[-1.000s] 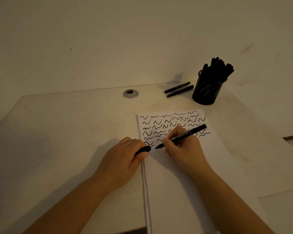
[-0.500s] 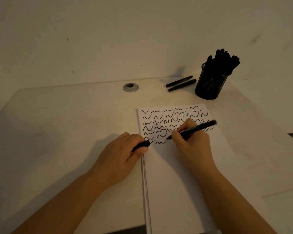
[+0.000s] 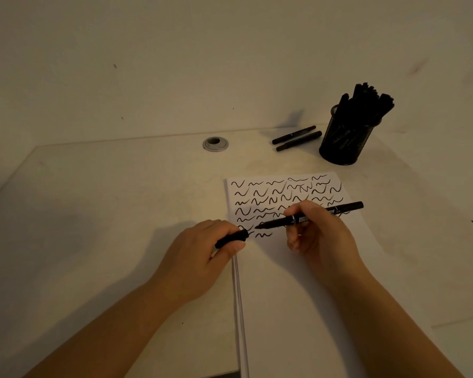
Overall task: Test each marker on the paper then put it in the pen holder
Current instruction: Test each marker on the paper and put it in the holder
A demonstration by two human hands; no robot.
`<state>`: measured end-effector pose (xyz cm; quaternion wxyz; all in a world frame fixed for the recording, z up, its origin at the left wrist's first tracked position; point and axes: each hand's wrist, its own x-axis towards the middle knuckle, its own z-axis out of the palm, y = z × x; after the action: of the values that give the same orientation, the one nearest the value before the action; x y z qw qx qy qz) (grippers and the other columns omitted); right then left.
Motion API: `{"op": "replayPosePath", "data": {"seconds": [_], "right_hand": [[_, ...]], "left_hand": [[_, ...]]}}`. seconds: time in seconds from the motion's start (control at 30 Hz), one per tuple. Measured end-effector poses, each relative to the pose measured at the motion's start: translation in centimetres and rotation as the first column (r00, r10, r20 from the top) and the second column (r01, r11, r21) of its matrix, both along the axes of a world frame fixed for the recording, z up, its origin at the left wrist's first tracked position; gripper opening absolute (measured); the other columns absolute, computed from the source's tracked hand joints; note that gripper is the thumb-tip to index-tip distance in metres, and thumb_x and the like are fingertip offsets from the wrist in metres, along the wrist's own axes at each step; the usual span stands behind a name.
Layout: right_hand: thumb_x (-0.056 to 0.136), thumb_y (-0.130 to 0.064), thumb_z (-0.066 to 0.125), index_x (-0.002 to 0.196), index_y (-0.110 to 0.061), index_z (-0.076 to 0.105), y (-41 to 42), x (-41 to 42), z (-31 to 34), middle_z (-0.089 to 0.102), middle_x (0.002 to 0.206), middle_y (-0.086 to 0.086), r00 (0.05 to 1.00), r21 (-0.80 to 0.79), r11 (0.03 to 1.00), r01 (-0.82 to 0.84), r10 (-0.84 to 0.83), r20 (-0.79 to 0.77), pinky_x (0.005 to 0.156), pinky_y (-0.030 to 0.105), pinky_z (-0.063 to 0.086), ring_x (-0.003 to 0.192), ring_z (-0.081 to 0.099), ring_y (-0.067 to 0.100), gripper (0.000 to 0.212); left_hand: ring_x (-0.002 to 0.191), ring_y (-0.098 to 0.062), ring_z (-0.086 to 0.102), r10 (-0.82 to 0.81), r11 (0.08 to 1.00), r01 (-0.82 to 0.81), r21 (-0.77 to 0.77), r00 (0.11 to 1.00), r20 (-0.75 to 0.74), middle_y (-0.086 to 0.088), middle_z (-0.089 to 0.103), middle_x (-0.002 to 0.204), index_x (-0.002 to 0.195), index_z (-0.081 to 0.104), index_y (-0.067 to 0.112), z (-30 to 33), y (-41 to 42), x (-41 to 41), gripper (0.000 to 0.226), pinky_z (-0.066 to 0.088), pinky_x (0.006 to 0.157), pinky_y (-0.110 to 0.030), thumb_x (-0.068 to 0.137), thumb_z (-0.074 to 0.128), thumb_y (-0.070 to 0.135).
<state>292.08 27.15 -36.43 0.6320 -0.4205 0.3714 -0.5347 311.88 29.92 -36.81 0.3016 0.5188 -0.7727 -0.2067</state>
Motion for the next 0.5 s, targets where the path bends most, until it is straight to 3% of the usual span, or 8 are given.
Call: {"op": "replayPosePath", "data": {"seconds": [0.2, 0.37, 0.5], "right_hand": [[0.074, -0.019, 0.046, 0.065, -0.013, 0.049, 0.02, 0.08, -0.12, 0.052, 0.045, 0.005, 0.999, 0.002, 1.0, -0.004, 0.004, -0.052, 0.041, 0.02, 0.037, 0.042, 0.045, 0.015, 0.012], [0.076, -0.02, 0.048, 0.062, -0.019, 0.051, 0.21, 0.14, -0.08, 0.057, 0.048, 0.006, 0.988, -0.037, 0.998, -0.051, 0.045, -0.148, 0.042, 0.02, 0.038, 0.045, 0.047, 0.017, 0.014], [0.076, -0.02, 0.055, 0.066, -0.018, 0.052, 0.5, 0.27, 0.16, 0.063, 0.054, 0.008, 0.967, -0.079, 0.992, -0.102, 0.08, -0.243, 0.045, 0.02, 0.04, 0.046, 0.05, 0.017, 0.011]], "left_hand": [[0.071, 0.001, 0.049, 0.002, 1.0, -0.002, 0.022, 1.0, -0.008, 0.019, 0.056, 0.076, 0.092, 0.063, 0.026, -0.09, 0.02, 0.02, 0.024, 0.032, 0.06, -0.009, 0.085, 0.046, 0.041], [0.068, -0.006, 0.048, -0.013, 1.0, 0.013, 0.015, 1.0, 0.011, 0.012, 0.058, 0.074, 0.09, 0.063, 0.026, 0.08, 0.07, -0.08, 0.035, 0.032, 0.057, -0.013, 0.082, 0.041, 0.052], [0.068, 0.0, 0.048, -0.02, 1.0, 0.019, 0.019, 1.0, 0.013, 0.014, 0.055, 0.071, 0.088, 0.063, 0.023, 0.32, 0.13, -0.3, 0.025, 0.033, 0.059, -0.01, 0.083, 0.047, 0.041]]}}
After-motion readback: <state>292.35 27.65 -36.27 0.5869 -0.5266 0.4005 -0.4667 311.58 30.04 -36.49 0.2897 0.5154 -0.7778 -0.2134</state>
